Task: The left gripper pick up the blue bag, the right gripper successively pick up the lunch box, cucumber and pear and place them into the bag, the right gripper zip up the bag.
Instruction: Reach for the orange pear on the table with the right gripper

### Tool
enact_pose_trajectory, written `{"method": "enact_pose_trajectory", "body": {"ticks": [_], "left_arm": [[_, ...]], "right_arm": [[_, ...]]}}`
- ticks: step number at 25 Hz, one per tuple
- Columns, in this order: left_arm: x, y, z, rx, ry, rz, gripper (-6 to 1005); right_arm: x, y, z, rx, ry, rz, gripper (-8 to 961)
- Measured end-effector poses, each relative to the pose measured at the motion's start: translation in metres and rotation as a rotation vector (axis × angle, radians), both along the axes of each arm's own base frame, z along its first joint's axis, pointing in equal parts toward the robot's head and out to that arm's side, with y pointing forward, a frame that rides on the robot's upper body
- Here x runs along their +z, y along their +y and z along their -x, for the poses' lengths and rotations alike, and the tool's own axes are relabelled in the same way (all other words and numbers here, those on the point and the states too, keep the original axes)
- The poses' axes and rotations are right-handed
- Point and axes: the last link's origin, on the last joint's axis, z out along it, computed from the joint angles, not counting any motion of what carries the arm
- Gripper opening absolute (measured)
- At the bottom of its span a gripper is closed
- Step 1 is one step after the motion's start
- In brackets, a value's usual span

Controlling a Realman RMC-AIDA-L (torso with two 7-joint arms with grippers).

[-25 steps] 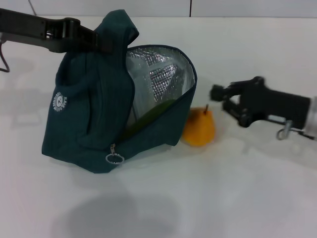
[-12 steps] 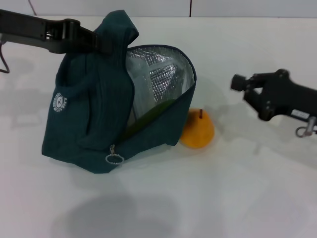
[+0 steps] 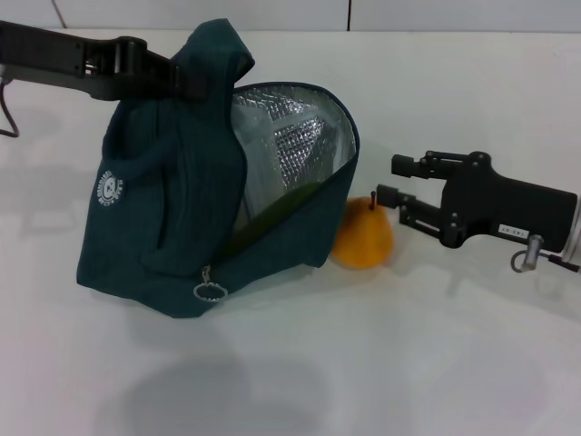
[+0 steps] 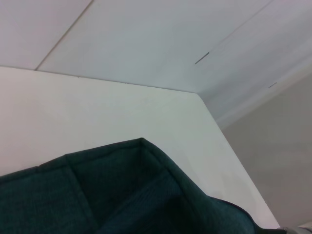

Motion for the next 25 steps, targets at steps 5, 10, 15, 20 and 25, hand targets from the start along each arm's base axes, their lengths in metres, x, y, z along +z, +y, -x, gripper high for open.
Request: {"method": "enact_pose_trajectory", "body": {"ticks": [5,10,15,20,25], "left_arm": [[0.0,0.0,0.0,0.001,-0.001,-0.002,43],[0.0,0.0,0.0,0.001,-0.002,-0.003,44],[0.0,0.0,0.0,0.002,-0.002,-0.003,43],[0.0,0.0,0.0,0.001,-0.002,-0.003,43],[0.0,0.0,0.0,-0.003,-0.001,-0.003,44]], "right_arm": [[-0.006,0.0,0.002,0.012,-0.025,0.014,468],[-0.016,0.0,0.002,0.018,-0.064,0.019,542],[-0.018,-0.001,0.001,0.011,-0.066,0.022,556],[-0.019,-0.001,-0.001,-0.001,-0.066,0.028,554],[-0.021,0.0,0.001,0.007,-0.078,0.032,549]]}}
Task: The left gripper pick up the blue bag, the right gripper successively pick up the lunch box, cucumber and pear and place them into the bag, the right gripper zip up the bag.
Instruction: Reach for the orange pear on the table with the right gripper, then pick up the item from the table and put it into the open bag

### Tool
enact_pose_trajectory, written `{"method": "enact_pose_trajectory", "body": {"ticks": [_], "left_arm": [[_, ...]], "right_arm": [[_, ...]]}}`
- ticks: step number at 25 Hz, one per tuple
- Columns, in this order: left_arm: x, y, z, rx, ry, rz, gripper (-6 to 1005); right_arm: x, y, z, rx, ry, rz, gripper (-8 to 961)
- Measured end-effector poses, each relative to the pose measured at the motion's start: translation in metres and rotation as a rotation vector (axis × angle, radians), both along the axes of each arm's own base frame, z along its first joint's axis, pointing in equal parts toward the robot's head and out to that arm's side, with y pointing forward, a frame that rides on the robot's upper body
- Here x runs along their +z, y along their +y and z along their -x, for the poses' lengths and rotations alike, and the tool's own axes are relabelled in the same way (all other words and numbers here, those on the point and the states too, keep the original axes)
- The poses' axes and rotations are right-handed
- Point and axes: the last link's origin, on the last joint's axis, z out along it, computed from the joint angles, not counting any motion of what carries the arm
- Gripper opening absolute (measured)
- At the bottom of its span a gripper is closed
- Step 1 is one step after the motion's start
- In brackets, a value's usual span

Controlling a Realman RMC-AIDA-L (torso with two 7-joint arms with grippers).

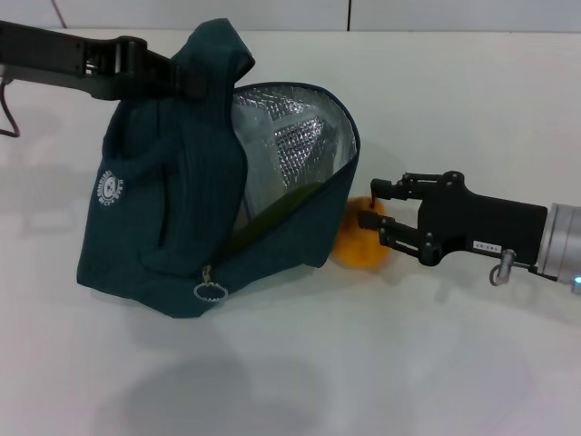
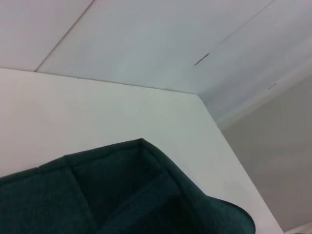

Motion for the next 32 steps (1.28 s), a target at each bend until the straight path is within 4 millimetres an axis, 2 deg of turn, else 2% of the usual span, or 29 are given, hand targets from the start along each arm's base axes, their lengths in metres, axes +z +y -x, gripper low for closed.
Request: {"method": "enact_pose_trajectory", "body": {"ticks": [2,7,13,15,25,32], "left_arm": [[0.0,0.0,0.0,-0.002,0.0,0.0,44],[0.0,0.0,0.0,-0.001,0.0,0.0,44],[0.0,0.0,0.0,-0.001,0.0,0.0,43],[0.0,0.0,0.0,-0.002,0.0,0.0,43],[0.0,-0.001,0.001,-0.002,0.0,-0.001,44],[0.0,-0.002,0.004,0.008,0.001,-0.001,44]], "right_arm": [[-0.001,0.001,0.001,-0.001,-0.006,0.002,547],[-0.003,0.004,0.002,-0.004,-0.014,0.001,390],[-0.004,0.004,0.003,-0.002,-0.015,0.006,161],[-0.004,0.004,0.003,-0.002,-0.015,0.006,30],[-0.001,0.002,0.003,0.004,0.002,0.001,30],[0.015,0.002,0.005,0.003,0.09,-0.028,30]]}}
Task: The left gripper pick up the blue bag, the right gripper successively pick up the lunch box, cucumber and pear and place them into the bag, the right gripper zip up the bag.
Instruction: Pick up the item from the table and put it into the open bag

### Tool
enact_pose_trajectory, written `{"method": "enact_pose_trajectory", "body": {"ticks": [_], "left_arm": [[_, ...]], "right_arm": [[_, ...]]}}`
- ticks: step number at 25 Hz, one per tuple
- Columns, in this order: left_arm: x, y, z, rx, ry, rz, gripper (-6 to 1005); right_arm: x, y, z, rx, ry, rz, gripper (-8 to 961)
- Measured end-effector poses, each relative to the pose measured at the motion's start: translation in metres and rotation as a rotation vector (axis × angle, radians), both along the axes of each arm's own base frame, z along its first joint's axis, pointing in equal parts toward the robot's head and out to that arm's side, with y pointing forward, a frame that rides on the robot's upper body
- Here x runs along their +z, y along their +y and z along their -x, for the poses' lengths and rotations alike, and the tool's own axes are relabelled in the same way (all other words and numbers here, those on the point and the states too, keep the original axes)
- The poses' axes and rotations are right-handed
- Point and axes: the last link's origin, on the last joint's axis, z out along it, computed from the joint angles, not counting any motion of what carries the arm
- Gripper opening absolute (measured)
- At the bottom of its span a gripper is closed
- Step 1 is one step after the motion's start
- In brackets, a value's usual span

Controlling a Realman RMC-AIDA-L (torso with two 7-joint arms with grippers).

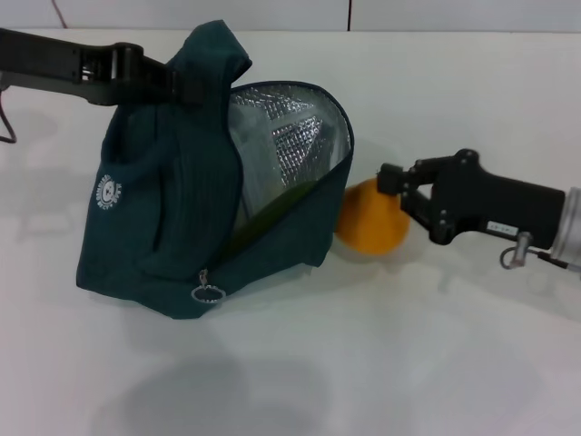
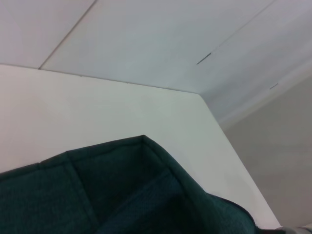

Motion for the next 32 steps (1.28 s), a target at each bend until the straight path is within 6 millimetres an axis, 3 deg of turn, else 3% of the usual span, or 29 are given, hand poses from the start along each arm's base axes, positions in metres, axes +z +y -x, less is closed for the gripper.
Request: {"method": "enact_pose_trajectory", "body": {"ticks": [9,15,25,32], "left_arm": [[0.0,0.0,0.001,-0.001,0.001,0.0,44],[0.0,0.0,0.0,-0.001,0.0,0.001,44],[-0.002,-0.001,0.002,0.007,-0.007,0.008,43],[-0.008,0.001,0.003,0.012,-0.024,0.028,43]], "right_arm": [[0.033,-0.013,-0.018,-0.037,0.133,-0.07,29],[0.058,-0.015,-0.014,-0.02,0.258,-0.102,29],[0.064,-0.002,0.029,0.102,0.367,-0.032,30],[0.041,0.016,0.064,0.15,0.324,0.062,30]]}}
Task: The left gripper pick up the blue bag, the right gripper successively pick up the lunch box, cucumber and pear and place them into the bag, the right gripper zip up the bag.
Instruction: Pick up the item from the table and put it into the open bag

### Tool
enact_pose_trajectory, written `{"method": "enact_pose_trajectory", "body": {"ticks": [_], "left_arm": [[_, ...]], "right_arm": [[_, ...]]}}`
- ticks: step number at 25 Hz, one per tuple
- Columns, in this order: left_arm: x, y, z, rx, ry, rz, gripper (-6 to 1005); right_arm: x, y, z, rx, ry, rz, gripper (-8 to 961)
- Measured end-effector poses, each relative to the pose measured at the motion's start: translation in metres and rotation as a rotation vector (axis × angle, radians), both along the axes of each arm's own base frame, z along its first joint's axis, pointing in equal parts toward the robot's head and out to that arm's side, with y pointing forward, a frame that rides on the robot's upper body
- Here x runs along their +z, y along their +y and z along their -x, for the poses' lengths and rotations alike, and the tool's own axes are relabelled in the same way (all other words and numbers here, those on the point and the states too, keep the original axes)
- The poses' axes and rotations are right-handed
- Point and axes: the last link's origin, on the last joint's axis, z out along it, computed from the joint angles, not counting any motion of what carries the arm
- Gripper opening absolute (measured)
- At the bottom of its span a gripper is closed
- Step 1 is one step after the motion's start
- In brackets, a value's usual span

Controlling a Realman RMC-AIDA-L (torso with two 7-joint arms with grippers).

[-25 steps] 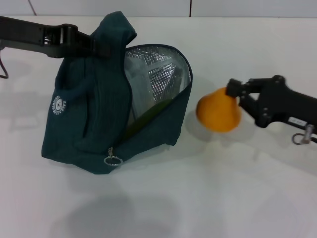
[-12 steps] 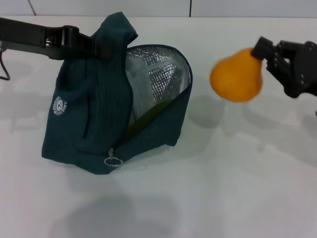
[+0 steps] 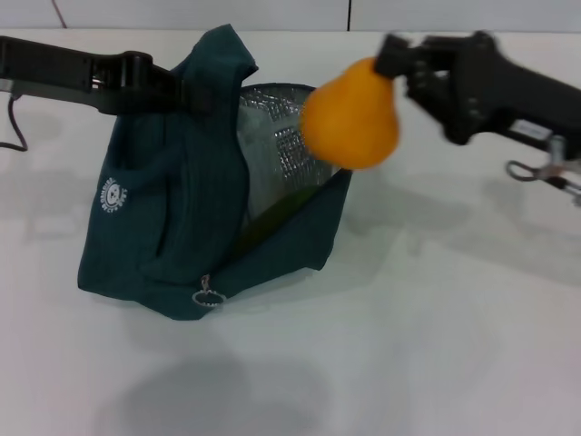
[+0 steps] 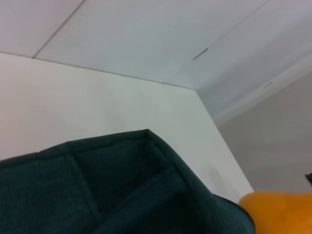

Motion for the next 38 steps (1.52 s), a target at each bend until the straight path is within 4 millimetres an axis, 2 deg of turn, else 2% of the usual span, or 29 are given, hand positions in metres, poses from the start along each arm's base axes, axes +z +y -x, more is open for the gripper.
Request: {"method": "enact_pose_trajectory", "body": {"ticks": [5,14,23,33,38], "left_arm": [[0.001,0.001,0.0,-0.002,0.001,-0.005,43],[0.003,0.002,-0.003,-0.012,-0.006,-0.013,44],[0.003,0.003,-0.004,-0.014,-0.008,-0.012,44],[0.004,0.004,-0.006,-0.02,-0.02,-0.017,43],[0.004,0.004,-0.006,-0.019,-0.021,-0.017,44]], "right_arm": [[-0.021,0.005,0.016,0.023,-0.07,0.05,29],[-0.045,0.007,0.03,0.052,-0.161,0.085,30],[-0.05,0.013,0.037,0.05,-0.193,0.065,29],[-0.057,0.011,0.037,0.037,-0.202,0.078,30],[-0.057,0.013,0.036,0.011,-0.194,0.075,81]]}}
